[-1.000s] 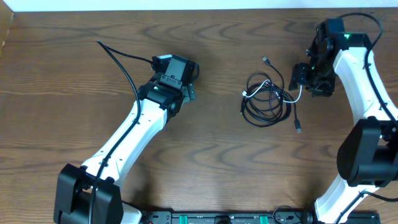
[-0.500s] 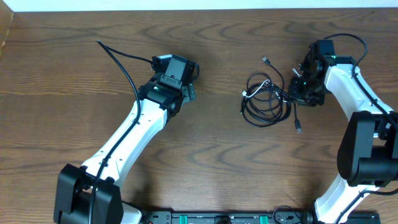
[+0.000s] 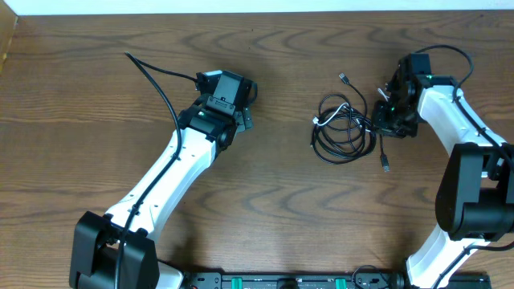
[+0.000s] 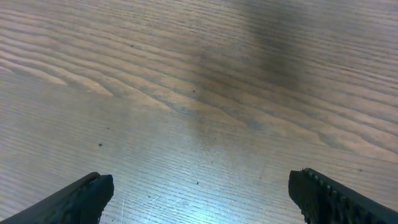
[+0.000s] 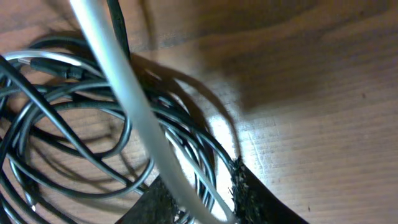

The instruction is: Untangle cables

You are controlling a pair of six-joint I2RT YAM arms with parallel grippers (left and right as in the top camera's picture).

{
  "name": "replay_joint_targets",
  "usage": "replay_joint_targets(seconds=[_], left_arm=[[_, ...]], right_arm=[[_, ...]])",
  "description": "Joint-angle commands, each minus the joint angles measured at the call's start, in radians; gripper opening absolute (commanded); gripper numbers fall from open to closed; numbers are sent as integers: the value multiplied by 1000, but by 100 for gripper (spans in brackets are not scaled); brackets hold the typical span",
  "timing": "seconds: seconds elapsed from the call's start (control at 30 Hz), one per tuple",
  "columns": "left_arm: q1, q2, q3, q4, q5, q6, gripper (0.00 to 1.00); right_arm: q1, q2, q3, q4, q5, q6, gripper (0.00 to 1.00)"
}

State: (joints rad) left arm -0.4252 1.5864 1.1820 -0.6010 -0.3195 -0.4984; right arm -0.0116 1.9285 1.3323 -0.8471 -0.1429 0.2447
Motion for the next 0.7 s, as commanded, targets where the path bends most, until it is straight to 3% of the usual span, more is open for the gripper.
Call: replay_joint_targets(seconds=[0.0, 0.13, 0.27, 0.5, 0.67], left_arm=[[5, 7, 0, -1, -7, -12, 97], [5, 7, 0, -1, -7, -13, 97], [5, 7, 0, -1, -7, -12, 96], [5, 7, 0, -5, -7, -12, 96], [5, 7, 0, -11, -7, -12, 96]], right_arm=[[-3, -13, -8, 27, -6, 1, 27], [-3, -13, -8, 46, -7, 1, 19], [-3, -13, -8, 38, -11, 1, 2], [-8, -19, 8, 5, -77, -60, 1], [-58, -58, 138, -114, -72, -138, 1]])
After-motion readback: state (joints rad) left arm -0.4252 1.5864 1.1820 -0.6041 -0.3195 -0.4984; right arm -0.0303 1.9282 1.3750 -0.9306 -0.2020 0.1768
